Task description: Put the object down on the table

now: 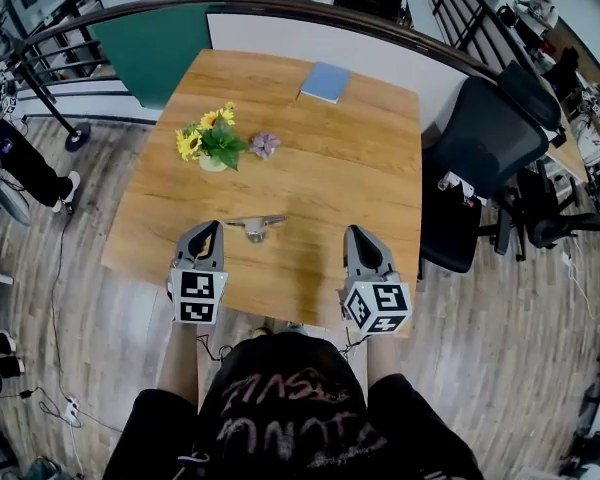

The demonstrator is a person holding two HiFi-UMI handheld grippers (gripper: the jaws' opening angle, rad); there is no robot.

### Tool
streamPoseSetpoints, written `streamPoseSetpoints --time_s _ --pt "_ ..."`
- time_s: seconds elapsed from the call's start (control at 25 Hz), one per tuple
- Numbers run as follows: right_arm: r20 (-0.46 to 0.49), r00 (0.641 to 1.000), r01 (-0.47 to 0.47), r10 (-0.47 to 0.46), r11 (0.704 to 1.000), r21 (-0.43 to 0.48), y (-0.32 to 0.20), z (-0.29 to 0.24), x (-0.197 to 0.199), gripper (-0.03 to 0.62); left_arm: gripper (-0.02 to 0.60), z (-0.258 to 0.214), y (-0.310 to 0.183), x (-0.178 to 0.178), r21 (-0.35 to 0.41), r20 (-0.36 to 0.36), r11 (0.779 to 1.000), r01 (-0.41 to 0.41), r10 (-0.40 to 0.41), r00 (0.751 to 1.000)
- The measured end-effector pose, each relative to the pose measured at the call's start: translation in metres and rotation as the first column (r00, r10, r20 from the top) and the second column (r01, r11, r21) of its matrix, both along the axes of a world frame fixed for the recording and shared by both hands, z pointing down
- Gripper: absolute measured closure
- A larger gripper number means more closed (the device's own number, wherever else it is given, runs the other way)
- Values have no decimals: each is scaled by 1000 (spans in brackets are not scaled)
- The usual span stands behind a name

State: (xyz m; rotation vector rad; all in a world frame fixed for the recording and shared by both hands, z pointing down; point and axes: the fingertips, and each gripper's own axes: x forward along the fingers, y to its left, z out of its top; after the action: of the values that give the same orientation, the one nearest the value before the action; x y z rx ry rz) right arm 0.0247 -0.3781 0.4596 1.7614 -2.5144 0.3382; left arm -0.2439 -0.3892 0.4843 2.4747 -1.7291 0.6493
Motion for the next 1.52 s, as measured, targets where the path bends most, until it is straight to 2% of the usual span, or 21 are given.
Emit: streamPoseSetpoints --time_s 0.32,0.48,0.76,1.04,1.32,1.52 --pt "-13 1000 -5 5 1000 21 5 -8 1 589 569 -43 11 -17 109 -22 994 20 -18 1000" --pt "-22 1000 -9 10 999 34 7 -13 4 589 569 -59 11 -27 149 -60 988 46 -38 997" --pt "-30 999 -31 33 997 74 5 -31 16 589 569 -87 10 -43 225 -82 971 86 -69 994" --pt "-30 998 -45 48 993 109 7 -47 28 590 569 -105 11 -47 266 -82 959 100 -81 993" --pt "-40 998 -50 55 992 113 4 -50 31 589 569 -109 6 -51 270 -108 957 110 -84 991" --pt "-40 998 -41 46 991 125 2 -54 30 589 569 -112 3 -52 279 -88 955 101 -79 993"
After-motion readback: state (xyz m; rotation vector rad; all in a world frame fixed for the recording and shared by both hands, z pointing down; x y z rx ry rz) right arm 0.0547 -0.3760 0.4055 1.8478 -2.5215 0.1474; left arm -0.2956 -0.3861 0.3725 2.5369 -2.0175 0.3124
